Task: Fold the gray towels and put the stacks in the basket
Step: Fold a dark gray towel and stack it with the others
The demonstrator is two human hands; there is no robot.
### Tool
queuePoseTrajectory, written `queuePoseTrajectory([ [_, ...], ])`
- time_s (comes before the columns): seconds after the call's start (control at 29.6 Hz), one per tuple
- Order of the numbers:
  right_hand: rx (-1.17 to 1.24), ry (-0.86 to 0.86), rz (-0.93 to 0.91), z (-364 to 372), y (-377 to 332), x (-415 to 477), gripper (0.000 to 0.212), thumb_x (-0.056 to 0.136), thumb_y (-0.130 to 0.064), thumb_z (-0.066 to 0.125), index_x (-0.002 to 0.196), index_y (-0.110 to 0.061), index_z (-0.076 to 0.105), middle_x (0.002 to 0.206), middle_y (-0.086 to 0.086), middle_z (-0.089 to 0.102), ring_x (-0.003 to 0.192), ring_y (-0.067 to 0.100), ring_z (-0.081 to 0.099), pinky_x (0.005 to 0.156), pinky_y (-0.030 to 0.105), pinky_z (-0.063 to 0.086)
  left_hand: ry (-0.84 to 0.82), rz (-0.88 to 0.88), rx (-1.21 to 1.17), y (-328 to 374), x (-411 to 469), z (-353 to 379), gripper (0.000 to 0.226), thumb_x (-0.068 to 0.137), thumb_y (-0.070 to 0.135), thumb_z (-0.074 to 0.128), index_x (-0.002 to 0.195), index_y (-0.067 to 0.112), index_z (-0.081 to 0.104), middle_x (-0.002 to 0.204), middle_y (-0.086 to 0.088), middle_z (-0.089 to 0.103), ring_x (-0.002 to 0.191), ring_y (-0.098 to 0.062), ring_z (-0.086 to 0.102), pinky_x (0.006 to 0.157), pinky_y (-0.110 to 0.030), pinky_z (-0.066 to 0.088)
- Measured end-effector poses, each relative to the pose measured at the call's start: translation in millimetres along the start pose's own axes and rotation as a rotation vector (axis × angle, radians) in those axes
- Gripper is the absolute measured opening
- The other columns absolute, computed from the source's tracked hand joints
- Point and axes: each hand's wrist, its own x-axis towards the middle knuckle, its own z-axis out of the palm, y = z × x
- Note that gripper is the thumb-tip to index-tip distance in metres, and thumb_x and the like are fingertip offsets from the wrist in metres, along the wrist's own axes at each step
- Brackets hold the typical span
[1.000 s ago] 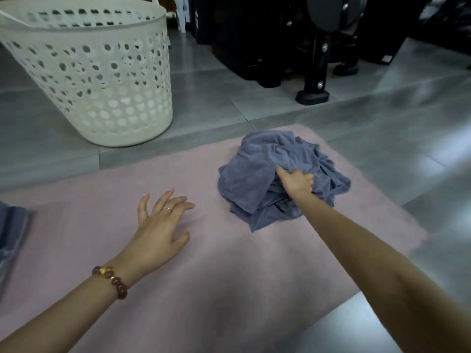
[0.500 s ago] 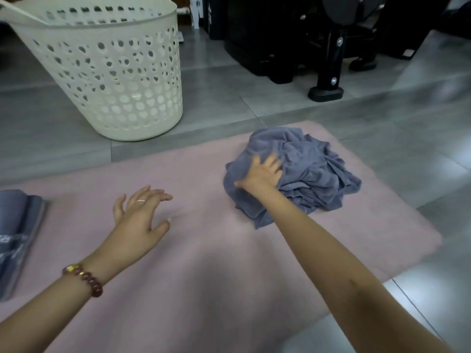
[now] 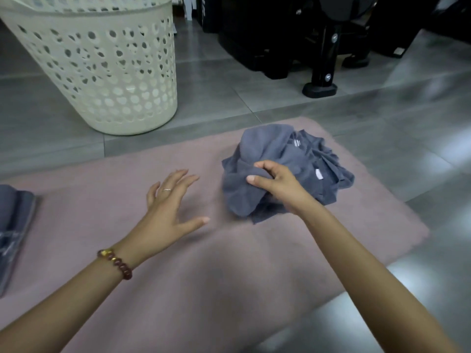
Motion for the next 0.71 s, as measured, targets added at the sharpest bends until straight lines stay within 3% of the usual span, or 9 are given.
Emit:
queuePoseTrajectory([
  [0.07,0.295,-0.251,0.045,27.2,-23.1,-13.8,0.024,0.076,-0.020,0.074,0.096,-0.016,0.060,0.084,-0.009,0.068,0.080,0.002,0.062,0.074,0.016,0.050,0.013,0.076,-0.064,11.6,6.3,-0.4,0.098,0.056,0.072,0.060,0.140,0.046,0.015,0.150,0.019,0.010,0.142,-0.001,0.002,0.115,-0.036,0.004],
  [0.17,0.521,-0.462,0.151,65.5,-35.6,-18.6,0.058,0.069,-0.043,0.073,0.117,-0.015,0.056,0.106,-0.002,0.067,0.100,0.011,0.062,0.089,0.028,0.052,0.175,-0.058,-0.450,12.5,4.5,-0.3,0.072,0.059,0.055,0.069,0.124,0.043,0.040,0.132,0.024,0.042,0.125,0.004,0.042,0.108,-0.024,0.030],
  [0.24,0.389,-0.383,0.121,76.8,-33.3,-14.5,0.065,0.071,-0.044,0.076,0.126,-0.023,0.049,0.121,-0.001,0.057,0.113,0.011,0.053,0.097,0.031,0.046,0.271,-0.245,-0.633,6.2,-0.4,-2.0,0.043,0.069,0.043,0.071,0.107,0.032,0.055,0.111,0.017,0.060,0.101,0.007,0.057,0.089,-0.011,0.043],
  [0.34,-0.144,-0.319,0.090,76.2,-9.1,-16.4,0.071,0.077,-0.034,0.074,0.137,-0.030,0.036,0.141,-0.005,0.040,0.131,0.005,0.036,0.110,0.028,0.033,0.388,-0.623,-0.912,-5.9,-4.7,-14.8,0.008,0.088,0.025,0.065,0.091,0.018,0.063,0.090,-0.001,0.067,0.085,-0.015,0.063,0.071,-0.020,0.053],
  [0.37,-0.262,-0.400,0.150,78.4,3.6,-22.2,0.074,0.077,-0.032,0.076,0.139,-0.030,0.035,0.142,-0.007,0.039,0.131,0.006,0.036,0.109,0.027,0.033,0.429,-0.718,-1.010,-12.6,-6.4,-21.8,0.012,0.090,0.027,0.061,0.092,0.016,0.064,0.090,-0.004,0.068,0.083,-0.017,0.064,0.069,-0.022,0.054],
  [0.44,-0.426,-0.513,0.158,88.9,31.4,-39.5,0.057,0.079,-0.025,0.074,0.128,-0.020,0.045,0.129,-0.004,0.052,0.118,0.010,0.050,0.100,0.026,0.044,0.474,-0.794,-1.089,-23.7,-8.8,-33.3,0.018,0.090,0.033,0.059,0.093,0.015,0.063,0.088,-0.004,0.068,0.078,-0.016,0.065,0.063,-0.021,0.056],
  [0.51,-0.448,-0.431,0.148,103.9,53.1,-53.9,0.034,0.085,-0.020,0.064,0.115,-0.009,0.054,0.111,0.006,0.063,0.100,0.019,0.059,0.090,0.034,0.051,0.494,-0.763,-1.043,-29.4,-12.1,-39.4,0.013,0.090,0.030,0.060,0.090,0.017,0.063,0.085,-0.002,0.067,0.074,-0.013,0.064,0.058,-0.018,0.053],
  [0.61,-0.199,-0.532,0.347,130.6,51.7,-65.2,0.026,0.096,-0.013,0.051,0.122,-0.013,0.054,0.116,-0.002,0.064,0.108,0.013,0.059,0.094,0.021,0.048,0.554,-0.768,-0.958,-47.8,-18.9,-40.9,0.019,0.090,0.026,0.060,0.098,0.008,0.061,0.093,-0.009,0.066,0.080,-0.018,0.062,0.056,-0.016,0.050],
  [0.71,0.297,-0.564,0.524,144.1,29.3,-68.2,0.020,0.098,-0.011,0.042,0.108,-0.012,0.060,0.099,-0.003,0.071,0.095,0.011,0.066,0.088,0.024,0.052,0.451,-0.828,-1.063,-64.7,-22.9,-45.1,0.072,0.079,0.052,0.059,0.123,-0.004,0.046,0.121,-0.027,0.056,0.101,-0.032,0.060,0.074,-0.028,0.052],
])
